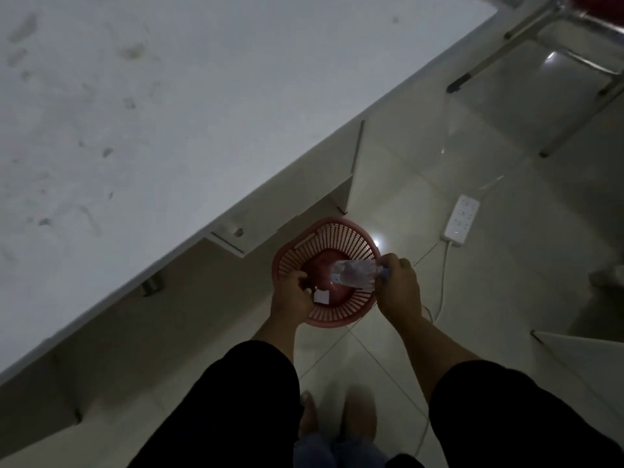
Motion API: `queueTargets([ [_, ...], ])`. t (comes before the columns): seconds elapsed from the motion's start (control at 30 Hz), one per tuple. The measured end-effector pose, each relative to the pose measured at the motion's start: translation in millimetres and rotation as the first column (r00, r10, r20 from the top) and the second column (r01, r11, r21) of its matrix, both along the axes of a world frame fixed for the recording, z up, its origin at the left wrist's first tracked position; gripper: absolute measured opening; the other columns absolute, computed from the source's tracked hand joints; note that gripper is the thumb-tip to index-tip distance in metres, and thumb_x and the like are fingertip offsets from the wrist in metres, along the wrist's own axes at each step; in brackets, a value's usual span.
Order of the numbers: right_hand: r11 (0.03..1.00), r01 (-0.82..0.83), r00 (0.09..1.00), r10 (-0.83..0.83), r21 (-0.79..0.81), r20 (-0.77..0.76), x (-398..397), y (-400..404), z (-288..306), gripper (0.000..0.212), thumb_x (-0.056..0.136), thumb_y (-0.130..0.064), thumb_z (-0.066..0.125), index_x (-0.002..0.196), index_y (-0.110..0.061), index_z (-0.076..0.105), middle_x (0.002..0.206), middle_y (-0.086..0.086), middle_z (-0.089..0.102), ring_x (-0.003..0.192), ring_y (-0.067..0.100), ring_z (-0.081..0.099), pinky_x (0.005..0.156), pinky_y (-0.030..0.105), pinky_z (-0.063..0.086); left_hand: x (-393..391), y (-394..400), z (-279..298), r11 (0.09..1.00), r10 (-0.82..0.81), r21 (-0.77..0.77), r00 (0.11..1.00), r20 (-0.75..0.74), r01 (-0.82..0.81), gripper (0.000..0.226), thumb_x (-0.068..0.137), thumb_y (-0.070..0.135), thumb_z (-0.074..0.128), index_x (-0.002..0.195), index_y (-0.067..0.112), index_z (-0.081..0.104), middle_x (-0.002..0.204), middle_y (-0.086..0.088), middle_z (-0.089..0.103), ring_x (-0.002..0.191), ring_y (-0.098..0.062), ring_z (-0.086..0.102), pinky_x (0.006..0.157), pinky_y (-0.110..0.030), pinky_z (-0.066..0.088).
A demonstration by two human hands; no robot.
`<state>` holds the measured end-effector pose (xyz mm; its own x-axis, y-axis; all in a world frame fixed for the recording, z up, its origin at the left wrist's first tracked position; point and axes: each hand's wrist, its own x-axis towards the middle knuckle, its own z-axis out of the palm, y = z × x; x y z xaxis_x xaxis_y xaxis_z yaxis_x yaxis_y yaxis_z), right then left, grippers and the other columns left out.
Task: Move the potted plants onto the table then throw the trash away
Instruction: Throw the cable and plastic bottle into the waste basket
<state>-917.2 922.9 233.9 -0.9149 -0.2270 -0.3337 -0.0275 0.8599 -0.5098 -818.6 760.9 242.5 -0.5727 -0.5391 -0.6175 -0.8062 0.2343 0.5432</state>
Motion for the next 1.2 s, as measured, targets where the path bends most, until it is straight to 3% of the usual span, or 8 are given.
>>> queueTargets([
  [0.1,0.996,-0.079,0.997,0.079,0.029,0.006,1,-16,-16,0.028,0.089,-0.009,0.054,0.118,-0.01,0.055,0.117,0.014,0.054,0.099,0.026,0.054,0.072,0.029,0.048,16,-7,-17,0.999,-0.036,-0.019,0.999,0.023,0.037,0.04,0.084,0.0,0.054,0.123,0.007,0.058,0.128,-0.013,0.059,0.117,-0.029,0.056,0.096,-0.032,0.045],
  [0.23,0.979,-0.198,0.979,0.196,0.055,0.051,4,-32,-29,0.043,0.083,-0.009,0.064,0.125,-0.005,0.054,0.126,0.019,0.055,0.107,0.033,0.058,0.083,0.036,0.052,30,-15,-27,0.997,-0.077,-0.021,0.996,0.046,0.078,0.027,0.084,-0.002,0.052,0.107,0.007,0.066,0.118,-0.014,0.063,0.107,-0.027,0.06,0.082,-0.022,0.044],
  [0.43,0.973,-0.21,0.977,0.204,0.093,0.066,8,-25,3,0.033,0.082,-0.003,0.057,0.114,-0.011,0.061,0.115,0.016,0.061,0.096,0.032,0.062,0.076,0.038,0.053,25,-14,3,0.993,-0.118,0.003,0.993,-0.017,0.118,0.03,0.084,0.0,0.051,0.105,0.012,0.068,0.116,-0.011,0.066,0.107,-0.027,0.062,0.093,-0.035,0.052],
  [0.57,0.969,-0.218,0.975,0.21,0.118,0.077,7,-17,67,0.034,0.081,-0.006,0.053,0.113,-0.007,0.06,0.108,0.017,0.062,0.096,0.035,0.061,0.079,0.038,0.052,14,-5,64,0.988,-0.153,-0.002,0.984,-0.087,0.153,0.026,0.083,0.006,0.055,0.104,0.015,0.068,0.113,-0.009,0.068,0.103,-0.026,0.064,0.091,-0.036,0.053],
  [0.73,0.981,-0.19,0.982,0.189,0.041,0.018,-4,-23,171,0.035,0.08,-0.009,0.055,0.114,-0.016,0.061,0.112,0.01,0.062,0.101,0.028,0.06,0.082,0.035,0.05,-4,3,168,0.98,-0.198,-0.031,0.969,-0.146,0.195,0.024,0.083,0.012,0.059,0.104,0.019,0.068,0.112,-0.004,0.07,0.106,-0.023,0.064,0.096,-0.033,0.051],
  [0.83,0.975,-0.222,0.974,0.22,-0.03,-0.056,-12,-30,238,0.033,0.082,-0.008,0.053,0.113,-0.015,0.062,0.113,0.009,0.062,0.101,0.027,0.06,0.081,0.034,0.049,-11,0,233,0.974,-0.219,-0.092,0.958,-0.184,0.206,0.023,0.082,0.017,0.058,0.102,0.026,0.066,0.112,-0.003,0.07,0.104,-0.023,0.065,0.095,-0.037,0.052],
  [0.97,0.962,-0.245,0.965,0.229,-0.122,-0.13,-18,-45,318,0.028,0.085,-0.011,0.052,0.112,-0.017,0.06,0.114,0.005,0.063,0.1,0.023,0.06,0.083,0.033,0.049,-18,-11,317,0.957,-0.249,-0.212,0.937,-0.244,0.199,0.021,0.087,0.018,0.056,0.106,0.021,0.065,0.112,-0.002,0.067,0.104,-0.021,0.062,0.093,-0.034,0.051],
  [1.2,0.922,-0.353,0.923,0.315,-0.16,-0.222,-19,-100,400,0.026,0.087,-0.013,0.052,0.111,-0.02,0.059,0.113,0.0,0.063,0.1,0.019,0.06,0.086,0.033,0.049,-2,-62,406,0.928,-0.218,-0.356,0.934,-0.284,0.109,0.024,0.091,0.026,0.054,0.113,0.024,0.06,0.115,0.002,0.063,0.103,-0.019,0.061,0.091,-0.036,0.051],
])
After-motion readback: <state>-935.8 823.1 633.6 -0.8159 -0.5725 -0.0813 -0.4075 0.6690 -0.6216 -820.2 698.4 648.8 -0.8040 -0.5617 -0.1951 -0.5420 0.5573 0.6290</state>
